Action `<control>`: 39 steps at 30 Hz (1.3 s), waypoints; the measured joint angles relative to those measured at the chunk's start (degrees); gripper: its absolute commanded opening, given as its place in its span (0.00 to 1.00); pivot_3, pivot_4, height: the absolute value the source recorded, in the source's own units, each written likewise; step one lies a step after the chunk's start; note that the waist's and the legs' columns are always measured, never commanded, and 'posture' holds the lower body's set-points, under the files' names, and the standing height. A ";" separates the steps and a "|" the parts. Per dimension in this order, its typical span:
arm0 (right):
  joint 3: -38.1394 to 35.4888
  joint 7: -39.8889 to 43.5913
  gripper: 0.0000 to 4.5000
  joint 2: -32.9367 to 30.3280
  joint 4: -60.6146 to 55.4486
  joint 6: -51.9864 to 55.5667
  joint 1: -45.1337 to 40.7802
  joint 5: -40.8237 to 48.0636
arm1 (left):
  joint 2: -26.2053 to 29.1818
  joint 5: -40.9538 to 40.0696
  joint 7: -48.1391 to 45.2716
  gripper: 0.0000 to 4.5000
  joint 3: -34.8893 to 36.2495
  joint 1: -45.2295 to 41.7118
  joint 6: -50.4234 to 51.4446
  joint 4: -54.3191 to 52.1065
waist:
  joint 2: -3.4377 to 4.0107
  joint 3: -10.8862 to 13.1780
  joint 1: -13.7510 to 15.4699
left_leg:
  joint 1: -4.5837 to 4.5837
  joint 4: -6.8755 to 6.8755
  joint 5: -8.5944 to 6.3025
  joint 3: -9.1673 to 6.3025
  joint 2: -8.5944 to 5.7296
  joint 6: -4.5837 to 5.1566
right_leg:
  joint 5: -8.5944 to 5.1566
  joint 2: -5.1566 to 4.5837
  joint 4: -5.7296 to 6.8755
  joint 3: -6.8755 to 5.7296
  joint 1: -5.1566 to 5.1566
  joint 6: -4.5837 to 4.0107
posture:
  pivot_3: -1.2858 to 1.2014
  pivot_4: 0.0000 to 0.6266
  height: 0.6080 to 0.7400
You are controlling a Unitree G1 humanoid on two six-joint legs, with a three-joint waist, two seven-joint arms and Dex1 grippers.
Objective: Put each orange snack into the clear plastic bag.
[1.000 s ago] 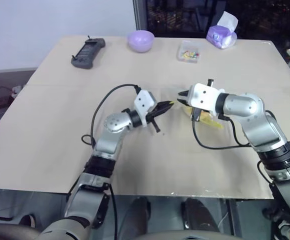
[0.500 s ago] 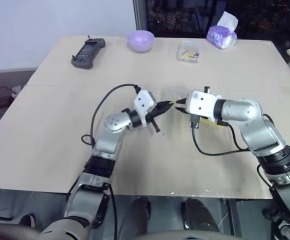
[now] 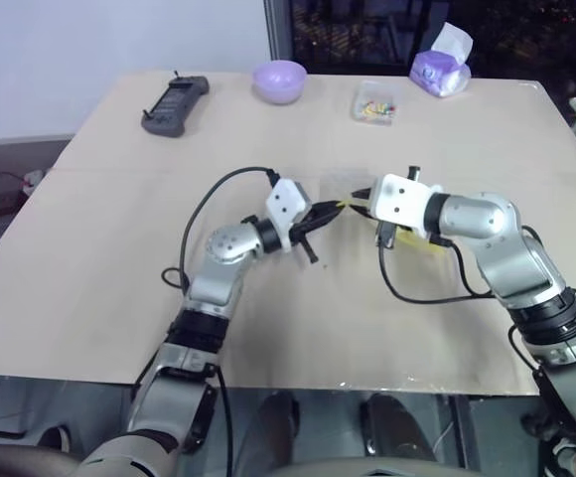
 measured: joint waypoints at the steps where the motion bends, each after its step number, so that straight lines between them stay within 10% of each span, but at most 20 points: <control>1: 0.00 -0.11 0.14 0.00 0.31 0.01 0.00 -0.10 | 0.00 0.00 0.00 0.00 0.00 0.00 0.00 0.00 | 0.00 0.00 0.00 | 0.00 0.00 0.00 0.00 0.00 0.00 | 0.00 0.00 0.00 0.00 0.00 0.00 | 0.52 0.24 1.00; 39: 0.01 -0.09 0.01 -0.31 0.14 -0.13 0.28 -0.02 | 0.04 0.71 0.82 0.00 -0.27 -0.96 -1.40 1.34 | 0.00 0.00 0.02 | 0.00 0.00 0.00 0.00 0.00 0.00 | 0.00 0.00 0.00 0.00 0.00 0.00 | 0.52 0.24 1.00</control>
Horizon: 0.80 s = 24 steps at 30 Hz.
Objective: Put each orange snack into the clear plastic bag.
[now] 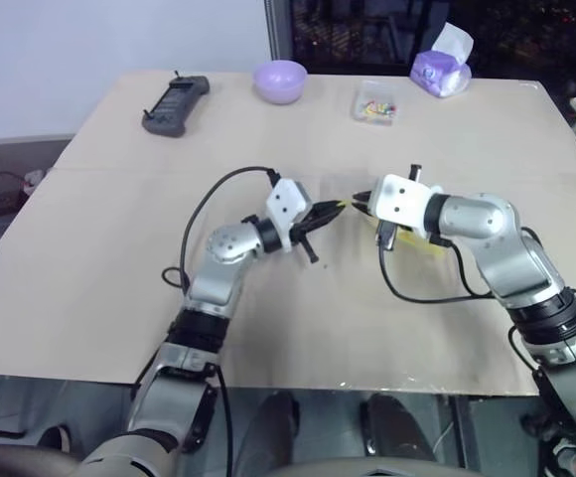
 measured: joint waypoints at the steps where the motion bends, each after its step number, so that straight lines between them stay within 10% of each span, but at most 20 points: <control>1: 0.02 -0.19 0.01 -0.34 -0.02 0.06 0.35 -0.03 | -0.06 1.50 1.99 0.00 -0.31 -1.51 -1.91 2.08 | -0.01 0.01 0.14 | 0.00 0.00 0.00 -0.02 0.00 0.00 | 0.00 0.00 0.00 -0.03 0.00 0.00 | 0.52 0.24 1.00; 24: -6.23 -1.79 0.01 -11.22 -2.84 3.71 8.72 0.57 | 2.34 10.19 19.15 0.00 -0.11 -8.55 -14.81 20.14 | -0.02 0.01 0.05 | -0.01 -0.07 0.00 0.03 -0.02 0.01 | 0.00 -0.01 -0.03 0.01 -0.02 0.00 | 0.52 0.24 1.00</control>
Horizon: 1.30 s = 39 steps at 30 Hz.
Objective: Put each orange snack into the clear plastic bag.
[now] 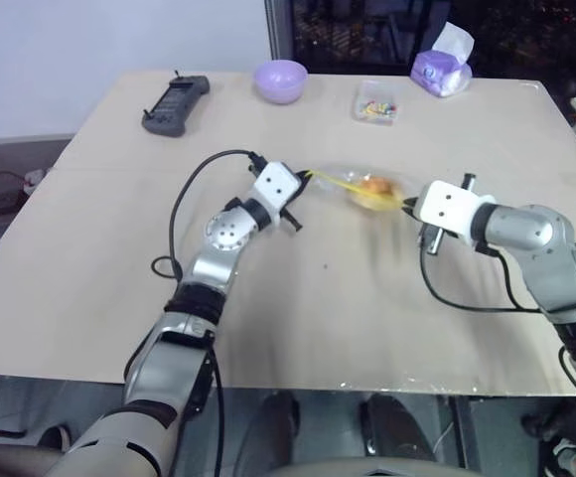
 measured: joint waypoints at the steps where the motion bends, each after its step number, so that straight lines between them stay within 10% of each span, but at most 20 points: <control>1: -0.25 0.01 0.01 -0.31 -0.22 0.17 0.25 0.12 | 0.00 -0.02 0.00 0.00 0.00 -0.02 -0.07 0.01 | 0.00 0.00 -0.08 | 0.00 0.00 0.00 0.00 0.00 0.00 | 0.00 0.00 0.00 0.00 0.00 0.00 | 0.52 0.24 1.00; 18: -7.04 -21.86 0.01 5.66 10.96 -12.79 -17.67 -3.27 | 0.44 2.67 15.00 0.00 4.63 -26.72 -10.05 9.88 | -0.18 0.09 -0.07 | -0.19 -0.12 0.01 0.05 -0.04 -0.02 | -0.01 -0.09 -0.14 -0.05 -0.09 0.01 | 0.52 0.24 1.00; 23: -6.84 -12.70 0.01 4.19 7.34 -9.78 -8.93 1.97 | 0.80 -0.40 5.46 0.00 4.08 -12.63 -7.89 4.61 | -0.15 0.11 -0.33 | -0.17 -0.18 0.01 0.05 -0.03 -0.02 | -0.01 -0.08 -0.15 -0.01 -0.17 -0.01 | 0.52 0.24 1.00; 30: -6.06 4.73 0.01 -3.24 -10.59 8.53 7.46 13.69 | 9.73 -20.90 -19.03 0.00 1.46 17.09 21.73 -28.57 | -0.13 0.13 -0.95 | -0.09 -0.05 0.00 -0.19 0.04 0.01 | -0.02 -0.05 -0.04 -0.01 -0.05 -0.02 | 0.52 0.24 1.00; 39: -5.31 9.10 0.60 -7.01 -15.54 15.38 15.97 16.80 | 15.79 -27.55 -24.02 0.56 0.13 28.52 40.52 -45.14 | -0.14 0.15 0.14 | 1.06 -0.11 -0.16 -0.13 0.04 0.27 | 0.00 0.01 -0.03 -0.10 1.08 0.00 | 0.52 0.24 1.00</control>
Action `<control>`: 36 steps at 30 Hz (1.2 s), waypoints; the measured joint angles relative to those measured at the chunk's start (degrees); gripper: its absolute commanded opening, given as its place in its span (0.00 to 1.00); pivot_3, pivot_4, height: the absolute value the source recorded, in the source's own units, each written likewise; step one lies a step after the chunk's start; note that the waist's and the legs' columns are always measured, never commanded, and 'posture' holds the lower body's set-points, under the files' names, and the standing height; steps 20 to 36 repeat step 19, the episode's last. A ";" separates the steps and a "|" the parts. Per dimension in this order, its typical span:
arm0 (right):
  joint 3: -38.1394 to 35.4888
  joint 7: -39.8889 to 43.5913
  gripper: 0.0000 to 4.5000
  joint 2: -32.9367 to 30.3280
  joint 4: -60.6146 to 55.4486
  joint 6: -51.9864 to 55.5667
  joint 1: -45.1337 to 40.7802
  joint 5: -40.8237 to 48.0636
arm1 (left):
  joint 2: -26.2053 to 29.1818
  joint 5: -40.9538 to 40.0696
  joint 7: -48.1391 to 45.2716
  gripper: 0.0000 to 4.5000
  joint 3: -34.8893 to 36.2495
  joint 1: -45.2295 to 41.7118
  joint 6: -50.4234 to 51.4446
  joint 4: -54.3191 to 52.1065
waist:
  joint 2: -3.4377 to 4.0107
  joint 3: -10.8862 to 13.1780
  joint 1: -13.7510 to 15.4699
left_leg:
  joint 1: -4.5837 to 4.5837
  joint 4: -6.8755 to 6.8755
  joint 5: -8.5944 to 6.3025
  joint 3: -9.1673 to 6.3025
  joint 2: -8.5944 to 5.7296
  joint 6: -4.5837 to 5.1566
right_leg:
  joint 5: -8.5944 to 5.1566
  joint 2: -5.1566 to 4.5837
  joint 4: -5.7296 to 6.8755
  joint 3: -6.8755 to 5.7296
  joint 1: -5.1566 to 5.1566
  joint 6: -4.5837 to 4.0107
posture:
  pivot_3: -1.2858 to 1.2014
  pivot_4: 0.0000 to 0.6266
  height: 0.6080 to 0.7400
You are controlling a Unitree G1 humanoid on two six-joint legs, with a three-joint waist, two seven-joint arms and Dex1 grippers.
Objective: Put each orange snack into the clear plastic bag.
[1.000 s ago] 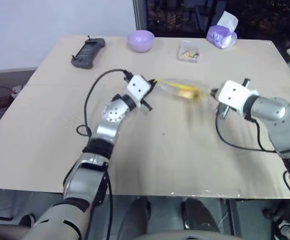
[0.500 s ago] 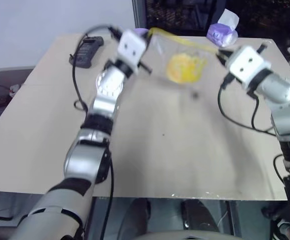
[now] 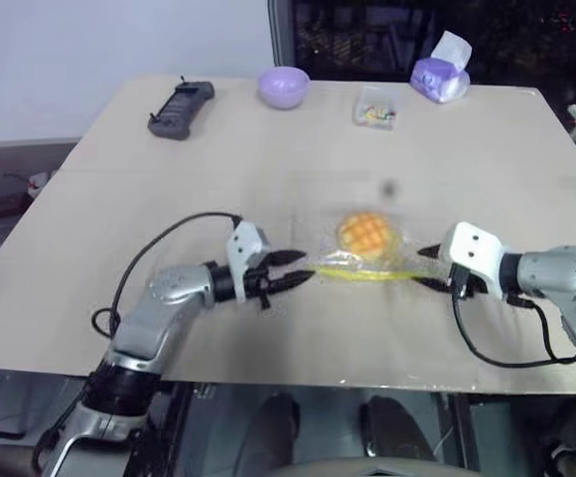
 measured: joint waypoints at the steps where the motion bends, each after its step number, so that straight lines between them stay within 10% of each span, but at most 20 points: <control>1: 0.00 0.42 0.60 -0.49 -0.01 0.11 0.45 0.35 | 0.02 -0.32 -0.03 0.56 0.10 0.09 0.54 -0.08 | 0.00 0.00 0.06 | -0.01 0.00 0.00 -0.01 0.00 0.00 | 0.00 0.00 0.00 -0.01 0.00 0.00 | 0.52 0.24 1.00; 16: -47.55 16.21 0.60 -1.11 15.03 2.15 24.03 30.37 | 14.48 -18.90 -5.39 0.56 28.09 13.58 17.01 -5.63 | -0.13 0.09 0.26 | 0.09 -0.19 -0.02 0.15 0.12 0.01 | -0.02 0.02 -0.15 0.09 0.04 -0.03 | 0.52 0.24 1.00; 36: -48.35 18.38 0.60 -1.95 16.46 0.63 26.71 30.18 | 16.18 -19.35 -6.19 0.56 31.76 15.85 17.60 -5.59 | -0.13 0.09 0.01 | 0.14 -0.19 -0.02 0.23 0.15 0.01 | -0.02 0.04 -0.13 0.18 0.04 -0.02 | 0.52 0.24 1.00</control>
